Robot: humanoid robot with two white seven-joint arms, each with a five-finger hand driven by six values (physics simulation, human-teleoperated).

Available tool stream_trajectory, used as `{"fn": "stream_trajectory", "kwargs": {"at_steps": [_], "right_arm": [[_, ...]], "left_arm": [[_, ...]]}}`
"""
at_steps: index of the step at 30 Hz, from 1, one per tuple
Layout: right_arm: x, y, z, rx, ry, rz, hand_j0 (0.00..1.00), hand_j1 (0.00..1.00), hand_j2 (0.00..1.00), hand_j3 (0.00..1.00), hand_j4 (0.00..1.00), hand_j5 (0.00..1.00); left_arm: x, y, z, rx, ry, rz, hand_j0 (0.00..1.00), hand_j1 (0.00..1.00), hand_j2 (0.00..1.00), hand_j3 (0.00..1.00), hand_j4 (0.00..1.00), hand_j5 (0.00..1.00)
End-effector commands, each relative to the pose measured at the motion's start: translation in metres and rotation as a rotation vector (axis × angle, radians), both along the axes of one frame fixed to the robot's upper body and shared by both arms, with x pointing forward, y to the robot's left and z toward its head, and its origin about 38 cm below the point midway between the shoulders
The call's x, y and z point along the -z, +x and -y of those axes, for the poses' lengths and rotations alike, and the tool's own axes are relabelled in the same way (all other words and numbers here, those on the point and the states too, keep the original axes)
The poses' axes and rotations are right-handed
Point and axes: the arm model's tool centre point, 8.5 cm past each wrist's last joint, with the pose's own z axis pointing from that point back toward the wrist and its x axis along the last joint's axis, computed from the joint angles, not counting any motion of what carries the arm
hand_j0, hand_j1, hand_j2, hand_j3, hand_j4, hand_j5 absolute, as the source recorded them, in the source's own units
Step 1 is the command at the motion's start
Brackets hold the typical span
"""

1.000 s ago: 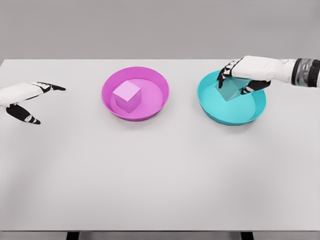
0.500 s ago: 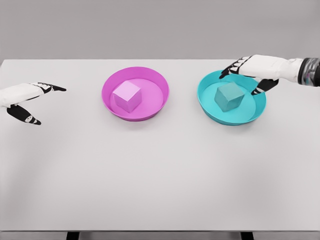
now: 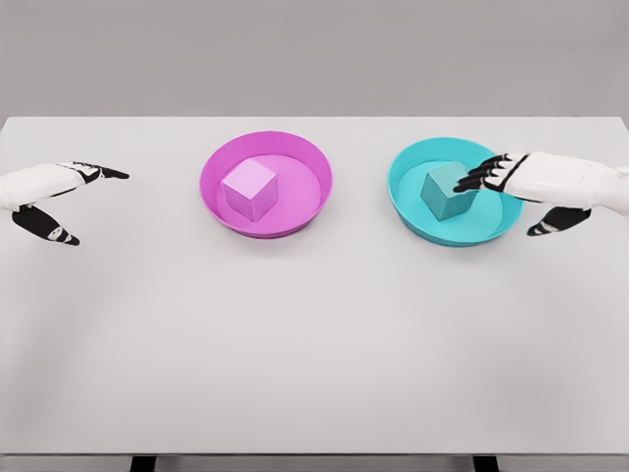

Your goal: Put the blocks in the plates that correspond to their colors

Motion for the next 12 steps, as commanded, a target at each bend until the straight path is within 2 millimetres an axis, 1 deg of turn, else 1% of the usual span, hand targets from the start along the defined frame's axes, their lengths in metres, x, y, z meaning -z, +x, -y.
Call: {"fn": "stream_trajectory", "kwargs": {"at_steps": [1, 2, 3, 12], "right_arm": [[-0.006, -0.009, 0.007, 0.005, 0.001, 0.006, 1.00, 1.00, 1.00, 1.00, 1.00, 1.00], [-0.008, -0.016, 0.011, 0.005, -0.004, 0.002, 1.00, 1.00, 1.00, 1.00, 1.00, 1.00], [-0.003, -0.023, 0.011, -0.002, -0.007, -0.013, 1.00, 1.00, 1.00, 1.00, 1.00, 1.00], [0.001, -0.025, 0.012, -0.001, -0.009, -0.026, 1.00, 1.00, 1.00, 1.00, 1.00, 1.00]], "left_arm": [[-0.001, 0.000, -0.001, -0.004, -0.006, 0.001, 1.00, 1.00, 1.00, 1.00, 1.00, 1.00], [-0.001, 0.000, -0.001, -0.004, -0.006, 0.001, 1.00, 1.00, 1.00, 1.00, 1.00, 1.00], [-0.001, 0.000, -0.001, -0.005, -0.005, 0.001, 1.00, 1.00, 1.00, 1.00, 1.00, 1.00], [-0.001, 0.000, -0.001, -0.005, -0.005, 0.001, 1.00, 1.00, 1.00, 1.00, 1.00, 1.00]]}}
